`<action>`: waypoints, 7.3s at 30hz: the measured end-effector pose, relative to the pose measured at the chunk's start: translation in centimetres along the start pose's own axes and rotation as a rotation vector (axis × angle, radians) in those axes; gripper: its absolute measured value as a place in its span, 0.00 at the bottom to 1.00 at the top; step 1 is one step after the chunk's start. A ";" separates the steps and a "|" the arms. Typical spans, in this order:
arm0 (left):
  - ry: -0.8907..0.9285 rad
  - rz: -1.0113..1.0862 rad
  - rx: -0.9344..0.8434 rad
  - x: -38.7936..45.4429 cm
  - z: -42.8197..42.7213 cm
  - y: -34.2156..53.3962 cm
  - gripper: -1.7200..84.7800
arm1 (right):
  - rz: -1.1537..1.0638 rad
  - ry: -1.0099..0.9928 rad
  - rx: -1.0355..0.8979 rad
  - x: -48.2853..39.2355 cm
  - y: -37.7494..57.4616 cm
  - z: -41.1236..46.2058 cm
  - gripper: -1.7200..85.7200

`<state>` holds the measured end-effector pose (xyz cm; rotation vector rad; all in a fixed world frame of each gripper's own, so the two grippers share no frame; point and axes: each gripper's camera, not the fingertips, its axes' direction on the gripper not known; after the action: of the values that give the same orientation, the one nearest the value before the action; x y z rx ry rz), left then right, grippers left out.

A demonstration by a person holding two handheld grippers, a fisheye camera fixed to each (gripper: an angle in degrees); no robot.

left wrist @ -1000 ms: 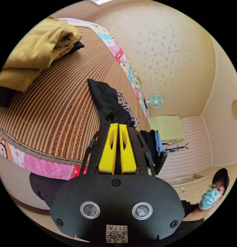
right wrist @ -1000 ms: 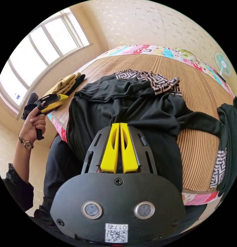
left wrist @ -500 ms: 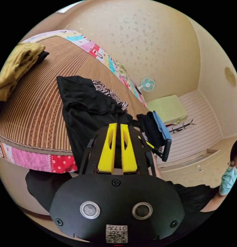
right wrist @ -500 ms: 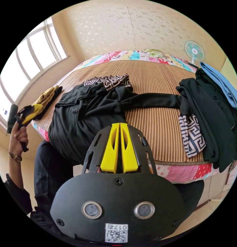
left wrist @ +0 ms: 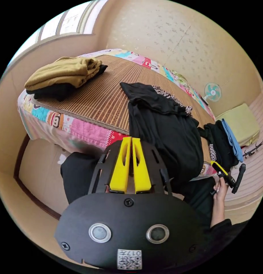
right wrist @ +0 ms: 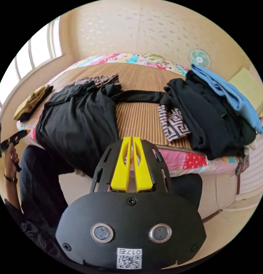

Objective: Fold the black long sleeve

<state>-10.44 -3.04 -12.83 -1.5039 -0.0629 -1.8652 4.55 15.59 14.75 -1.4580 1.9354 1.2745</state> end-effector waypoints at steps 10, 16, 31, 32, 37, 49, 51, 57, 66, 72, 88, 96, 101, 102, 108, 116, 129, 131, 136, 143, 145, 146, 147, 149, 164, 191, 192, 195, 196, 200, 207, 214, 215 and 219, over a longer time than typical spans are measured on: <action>0.228 0.249 0.013 3.6 8.5 1.7 0.08 | -0.140 0.240 -0.057 0.7 -11.3 -1.5 0.05; 0.371 0.214 0.013 1.7 8.8 2.0 0.10 | -0.174 0.576 0.102 5.5 -22.6 -12.0 0.05; 0.411 0.276 0.039 -1.3 6.2 3.4 0.11 | 0.485 0.399 0.140 20.6 -21.3 -14.2 0.13; 0.405 0.272 0.072 -1.6 5.7 3.5 0.11 | 0.454 0.371 0.181 19.3 -21.4 -14.9 0.13; 0.327 0.241 0.149 -3.3 4.5 2.7 0.11 | 0.101 -0.115 0.074 6.1 -25.8 -11.3 0.14; 0.178 0.277 0.085 -2.6 6.3 1.8 0.12 | 0.158 -0.299 -0.302 -4.0 -28.9 7.9 0.07; 0.180 0.277 0.084 -2.7 6.5 1.6 0.12 | 0.138 -0.346 -0.248 -3.9 -29.1 5.9 0.06; 0.215 0.239 0.093 -3.6 6.9 1.1 0.11 | 0.202 -0.506 0.002 -0.3 -24.9 -4.9 0.04; 0.215 0.226 0.098 -3.7 7.0 1.1 0.11 | 0.268 -0.211 -0.148 6.1 -16.0 -4.6 0.06; 0.199 0.223 0.104 -4.2 7.1 0.8 0.09 | 0.327 -0.167 0.154 13.3 -14.8 -18.3 0.08; 0.211 0.210 0.130 -5.1 7.2 0.4 0.08 | 0.202 -0.207 0.303 31.7 -22.1 -27.9 0.03; 0.226 0.204 0.134 -5.8 7.0 0.3 0.08 | 0.297 -0.058 0.142 41.9 -15.6 -27.0 0.03; 0.251 0.185 0.134 -6.4 7.0 0.2 0.07 | 0.658 -0.014 0.160 46.7 -9.8 -26.7 0.05; 0.255 0.178 0.134 -6.6 7.0 0.2 0.07 | 0.666 -0.090 0.253 46.2 -8.8 -27.9 0.06; 0.270 0.155 0.135 -7.0 6.9 0.2 0.07 | 0.790 -0.470 0.332 45.2 -6.6 -28.5 0.10; 0.293 0.138 0.129 -7.2 6.5 0.5 0.07 | 0.983 -0.587 0.171 46.7 -7.3 -22.2 0.12; 0.161 0.232 0.099 -3.2 5.6 1.1 0.10 | 0.998 -0.409 0.157 42.7 -10.9 -20.8 0.10; 0.137 0.254 0.097 -2.4 5.6 1.4 0.12 | 0.981 -0.362 0.186 42.8 -11.4 -20.2 0.08; 0.130 0.249 0.096 -1.5 5.5 1.7 0.12 | 0.733 -0.299 0.420 36.1 -17.4 -23.2 0.04; 0.136 0.229 0.102 -0.8 5.5 2.0 0.11 | -0.048 -0.445 0.588 10.8 -26.7 -22.5 0.04; 0.131 0.239 0.101 -0.2 5.5 2.1 0.12 | -0.190 -0.684 0.395 1.3 -27.6 -14.8 0.04; 0.130 0.241 0.101 -0.1 5.5 2.2 0.12 | -0.224 -0.743 0.322 -1.2 -27.4 -12.1 0.04; 0.129 0.243 0.103 0.1 5.4 2.2 0.12 | -0.299 -0.816 0.139 -6.5 -26.5 -6.2 0.04; 0.128 0.249 0.099 0.5 5.4 2.3 0.12 | -0.385 -0.753 -0.214 -13.8 -24.0 2.8 0.05; 0.041 0.284 0.119 4.1 3.1 1.2 0.12 | -0.055 -0.278 -0.099 -1.3 -13.5 0.4 0.11; -0.323 0.558 -0.086 14.7 15.5 -23.1 0.10 | -0.095 -0.257 -0.119 1.4 -31.5 14.5 0.09; -0.285 0.503 -0.076 12.9 13.0 -21.4 0.11 | -0.084 -0.247 -0.104 2.4 -28.6 12.5 0.10; -0.132 0.331 -0.120 7.7 8.0 -16.5 0.13 | -0.002 -0.270 -0.083 5.9 -20.6 8.5 0.11; -0.110 0.272 -0.148 5.9 6.8 -14.5 0.14 | 0.043 -0.275 -0.093 7.2 -17.7 7.7 0.11; -0.059 0.122 -0.212 2.3 4.5 -9.2 0.16 | 0.150 -0.300 -0.169 9.7 -11.4 7.1 0.11; 0.104 0.105 -0.316 2.2 3.8 -7.2 0.05 | 0.138 -0.387 -0.241 11.0 -10.3 4.8 0.05; 0.152 -0.076 -0.217 -4.9 -2.3 -4.4 0.06 | 0.180 -0.186 -0.282 14.9 -7.2 2.5 0.06; 0.177 -0.083 -0.198 -5.4 -2.5 -4.0 0.07 | 0.213 -0.182 -0.291 15.4 -6.7 2.8 0.06; 0.251 -0.073 -0.060 -5.7 -4.1 -2.6 0.19 | 0.299 -0.420 -0.035 17.8 -3.5 -0.2 0.13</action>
<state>-15.01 -0.17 -18.03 -1.3102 0.0570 -2.1175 1.08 5.66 -0.04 -0.8410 1.8867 1.5996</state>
